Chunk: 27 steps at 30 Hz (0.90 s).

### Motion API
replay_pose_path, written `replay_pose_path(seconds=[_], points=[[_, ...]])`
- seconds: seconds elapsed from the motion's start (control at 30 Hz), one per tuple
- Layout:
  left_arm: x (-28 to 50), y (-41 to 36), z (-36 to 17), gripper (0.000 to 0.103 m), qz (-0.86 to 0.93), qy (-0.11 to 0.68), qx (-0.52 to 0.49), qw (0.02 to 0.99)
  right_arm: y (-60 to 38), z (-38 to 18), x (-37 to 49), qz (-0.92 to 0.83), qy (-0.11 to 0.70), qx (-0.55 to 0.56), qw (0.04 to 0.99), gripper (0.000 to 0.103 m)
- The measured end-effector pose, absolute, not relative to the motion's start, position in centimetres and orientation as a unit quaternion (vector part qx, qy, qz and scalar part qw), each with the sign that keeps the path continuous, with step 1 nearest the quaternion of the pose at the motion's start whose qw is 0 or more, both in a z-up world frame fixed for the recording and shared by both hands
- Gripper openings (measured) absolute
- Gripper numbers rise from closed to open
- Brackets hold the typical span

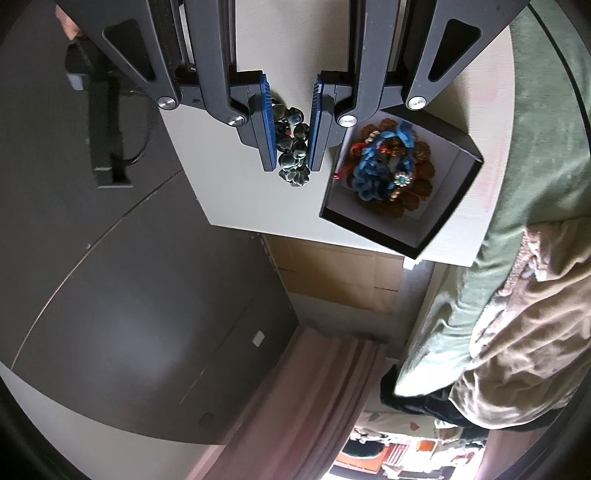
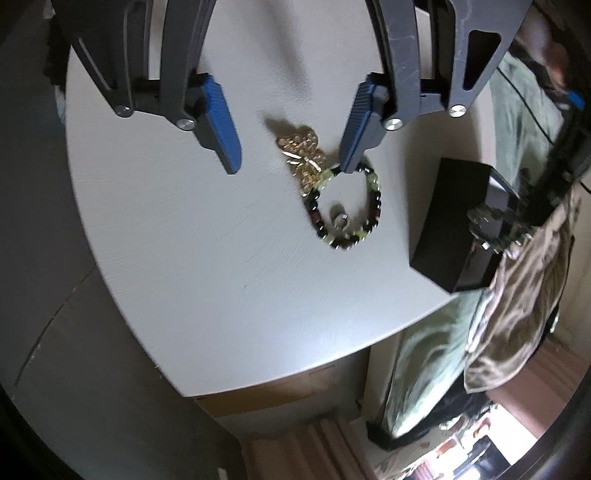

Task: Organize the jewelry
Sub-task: 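Carry the beaded bracelet into the box with the left tool while the right tool grasps the gold butterfly bracelet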

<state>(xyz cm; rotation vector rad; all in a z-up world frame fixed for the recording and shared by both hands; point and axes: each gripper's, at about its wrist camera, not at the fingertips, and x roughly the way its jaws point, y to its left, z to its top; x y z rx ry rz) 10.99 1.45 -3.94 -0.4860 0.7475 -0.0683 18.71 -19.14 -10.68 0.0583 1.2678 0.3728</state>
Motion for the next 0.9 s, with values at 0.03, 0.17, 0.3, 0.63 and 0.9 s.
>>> replay_pose_path(seconds=[0.03,0.17,0.3,0.63,0.9], points=[[10.8,1.6,-3.9,0.017,-0.032,0.361,-0.236,0.902,-18.9,-10.9,18.7,0.172,0.59,0.021,0.788,0.046],[10.2,2.1,-3.5,0.017,-0.027,0.355,-0.242,0.903,-18.5,-11.4,18.7,0.161,0.587,0.009,0.794,0.04],[9.7,2.6,-3.2,0.017,-0.025,0.352,-0.242,0.904,-18.7,-11.5,18.8,0.159,0.587,0.015,0.794,0.016],[8.7,4.5,-2.5,0.017,-0.012,0.336,-0.252,0.908,-19.5,-9.7,18.3,0.162,0.565,0.069,0.806,0.014],[9.5,6.7,-2.8,0.018,0.007,0.335,-0.271,0.903,-18.6,-8.2,18.4,0.195,0.546,0.107,0.808,0.014]])
